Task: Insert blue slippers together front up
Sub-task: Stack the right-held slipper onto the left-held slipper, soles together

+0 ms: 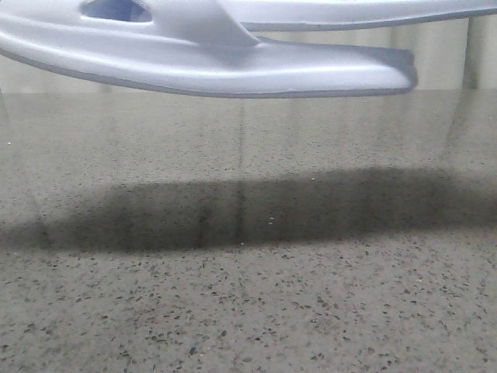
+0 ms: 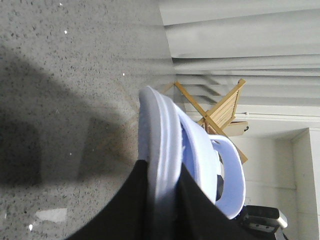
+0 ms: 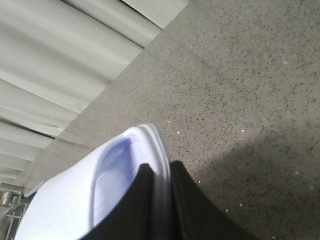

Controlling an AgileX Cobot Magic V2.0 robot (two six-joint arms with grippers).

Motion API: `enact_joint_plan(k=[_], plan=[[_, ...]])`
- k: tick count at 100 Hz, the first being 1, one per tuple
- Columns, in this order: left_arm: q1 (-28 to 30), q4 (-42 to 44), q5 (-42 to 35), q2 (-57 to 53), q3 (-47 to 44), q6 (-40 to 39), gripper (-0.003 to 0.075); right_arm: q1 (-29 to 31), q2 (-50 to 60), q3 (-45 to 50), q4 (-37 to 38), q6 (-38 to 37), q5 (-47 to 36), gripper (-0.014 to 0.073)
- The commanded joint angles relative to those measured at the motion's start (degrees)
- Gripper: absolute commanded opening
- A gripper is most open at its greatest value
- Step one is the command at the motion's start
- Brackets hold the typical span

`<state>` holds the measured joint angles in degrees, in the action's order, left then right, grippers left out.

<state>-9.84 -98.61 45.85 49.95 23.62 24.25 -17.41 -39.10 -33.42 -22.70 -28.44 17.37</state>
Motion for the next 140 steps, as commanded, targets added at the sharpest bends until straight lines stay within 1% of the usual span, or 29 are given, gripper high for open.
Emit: enact_joint_plan(k=[1, 13, 27, 47, 53, 73, 93, 101, 122, 140], plan=[[-2.22, -4.6, 6.71, -0.09, 1.55, 0.06, 0.0016, -0.39, 0.42, -2.2, -0.95, 0.95, -2.37, -0.0107], [-3.71, -5.4, 7.29, 0.79, 1.55, 0.1, 0.0016, -0.39, 0.42, -2.2, -0.95, 0.95, -2.32, -0.0107], [-4.84, -7.87, 8.98, 1.9, 1.55, 2.63, 0.0016, -0.39, 0.42, -2.2, -1.04, 1.53, -1.6, -0.0107], [-4.87, -8.01, 10.09, 2.68, 1.55, 2.96, 0.0016, -0.39, 0.42, -2.08, -1.04, 1.67, -1.05, -0.0107], [-4.87, -8.01, 10.09, 2.68, 1.55, 2.96, 0.0016, -0.39, 0.3, -2.08, -1.04, 2.76, -0.88, -0.0107], [-4.87, -8.01, 10.72, 2.68, 1.55, 2.96, 0.0016, -0.39, -4.03, -2.08, -1.04, 3.93, -0.53, -0.0107], [-4.87, -8.01, 11.13, 2.68, 1.55, 3.45, 0.0016, -0.64, -8.9, -2.08, -1.04, 4.03, -3.83, -0.0107], [-4.87, -8.01, 11.25, 2.68, 1.55, 3.68, 0.0016, -2.12, -10.61, -2.08, -1.04, 4.48, -5.33, -0.0107], [-4.87, -8.01, 11.94, 2.68, 1.68, 4.1, 0.0016, -8.2, -14.97, -2.08, -1.04, 4.48, -9.73, -0.0107], [-4.87, -8.01, 12.94, 2.68, 1.68, 4.34, 0.0016, -12.25, -16.02, -2.08, -1.04, 4.48, -12.8, -0.0107]])
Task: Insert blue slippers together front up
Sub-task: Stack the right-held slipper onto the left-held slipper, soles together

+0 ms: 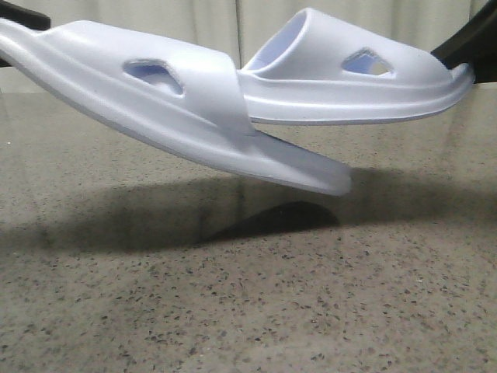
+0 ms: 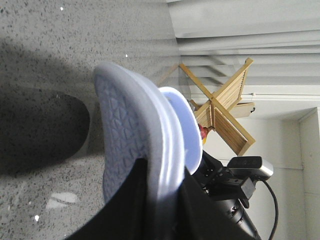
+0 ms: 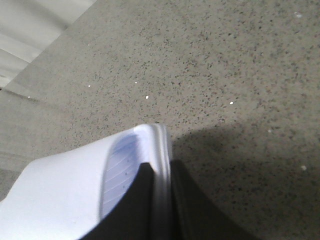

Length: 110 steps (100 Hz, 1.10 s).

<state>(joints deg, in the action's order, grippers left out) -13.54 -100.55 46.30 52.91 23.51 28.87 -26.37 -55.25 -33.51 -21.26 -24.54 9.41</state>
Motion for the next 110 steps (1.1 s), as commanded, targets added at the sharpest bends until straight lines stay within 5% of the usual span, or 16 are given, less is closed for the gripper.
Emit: enact_joint_plan(k=[1, 74, 110], plan=[[-1.17, -6.06, 12.63, -0.28, 1.79, -0.28, 0.0016, -3.52, 0.14, -1.99, -2.48, 0.58, -4.96, -0.0107], [-1.17, -6.06, 13.98, -0.28, 1.79, 1.38, 0.0016, -5.05, 0.68, -1.99, -3.22, 0.47, -6.49, -0.0092], [-1.17, -6.06, 13.63, -0.28, 1.79, 2.4, 0.0016, -5.05, 4.94, -1.99, -3.22, 0.47, -6.81, 0.0367]])
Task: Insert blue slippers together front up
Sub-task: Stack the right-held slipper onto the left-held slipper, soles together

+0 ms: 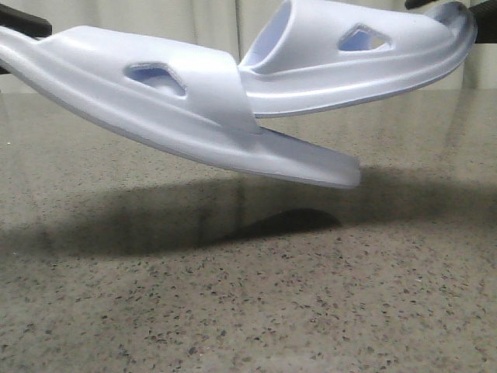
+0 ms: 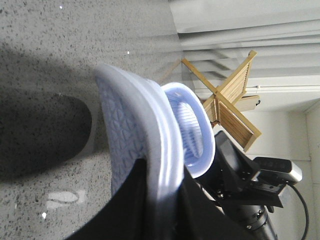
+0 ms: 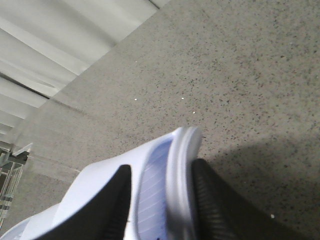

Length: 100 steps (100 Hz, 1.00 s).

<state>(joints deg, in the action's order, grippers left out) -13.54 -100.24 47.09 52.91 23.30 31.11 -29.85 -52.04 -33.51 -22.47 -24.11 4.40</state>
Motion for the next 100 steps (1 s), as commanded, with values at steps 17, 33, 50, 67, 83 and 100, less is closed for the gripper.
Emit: enact_joint_plan(k=[17, 33, 50, 67, 83, 100], plan=[[-1.17, -6.38, 12.25, -0.28, 2.0, 0.18, 0.0016, -1.57, 5.4, -1.99, -2.01, 0.04, -1.8, 0.0394], [-1.17, -6.38, 11.38, -0.28, 2.0, 0.18, 0.0016, -1.43, 9.23, -1.99, 1.33, 0.04, -2.21, 0.0394], [-0.89, -6.38, 10.89, -0.28, 2.0, 0.18, 0.0016, 1.05, 13.41, -1.99, 3.42, 0.04, -2.35, 0.0394], [-0.89, -6.38, 9.49, -0.28, 2.0, 0.18, 0.0016, 4.3, 17.19, -1.99, 6.37, 0.11, -2.25, 0.0394], [-0.89, -6.38, 8.32, -0.28, 2.0, 0.18, 0.0016, 7.97, 19.81, -1.99, 8.15, 0.11, -2.14, 0.0394], [-0.89, -6.38, 6.89, -0.28, 2.0, 0.5, 0.0016, 11.67, 20.89, -1.99, 10.21, 0.11, -2.14, 0.0394]])
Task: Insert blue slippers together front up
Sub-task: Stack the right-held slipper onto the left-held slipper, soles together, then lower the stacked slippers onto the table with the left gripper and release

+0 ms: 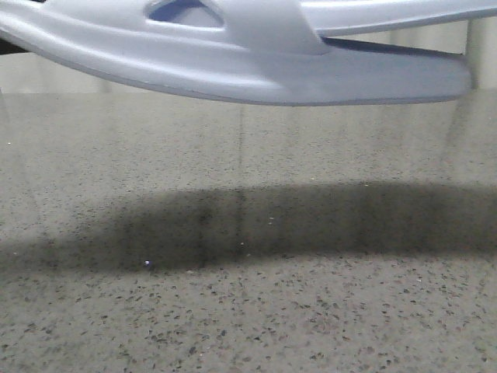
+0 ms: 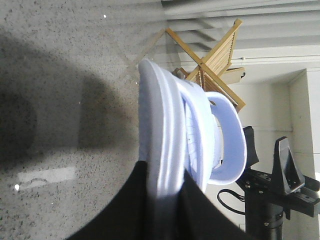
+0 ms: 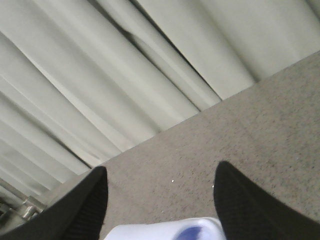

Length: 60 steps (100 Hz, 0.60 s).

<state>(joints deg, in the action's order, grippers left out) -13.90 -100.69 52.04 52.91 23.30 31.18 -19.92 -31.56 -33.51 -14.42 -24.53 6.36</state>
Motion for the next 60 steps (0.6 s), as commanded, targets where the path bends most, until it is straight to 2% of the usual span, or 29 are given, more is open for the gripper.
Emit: enact_joint_plan(k=[1, 32, 60], plan=[[-0.54, -5.93, 1.82, -0.28, 2.0, 0.43, 0.0016, 1.98, 0.4, -1.99, 2.17, 0.54, -4.09, 0.0394], [-0.54, -5.93, -3.34, 0.29, 2.0, 2.47, 0.0016, 3.14, 0.53, -1.99, 2.82, 0.54, -4.09, 0.0394], [-0.54, -5.93, -3.74, 8.09, 2.3, 7.24, 0.0016, 3.14, 0.53, -1.99, 3.19, 0.54, -3.72, 0.0394]])
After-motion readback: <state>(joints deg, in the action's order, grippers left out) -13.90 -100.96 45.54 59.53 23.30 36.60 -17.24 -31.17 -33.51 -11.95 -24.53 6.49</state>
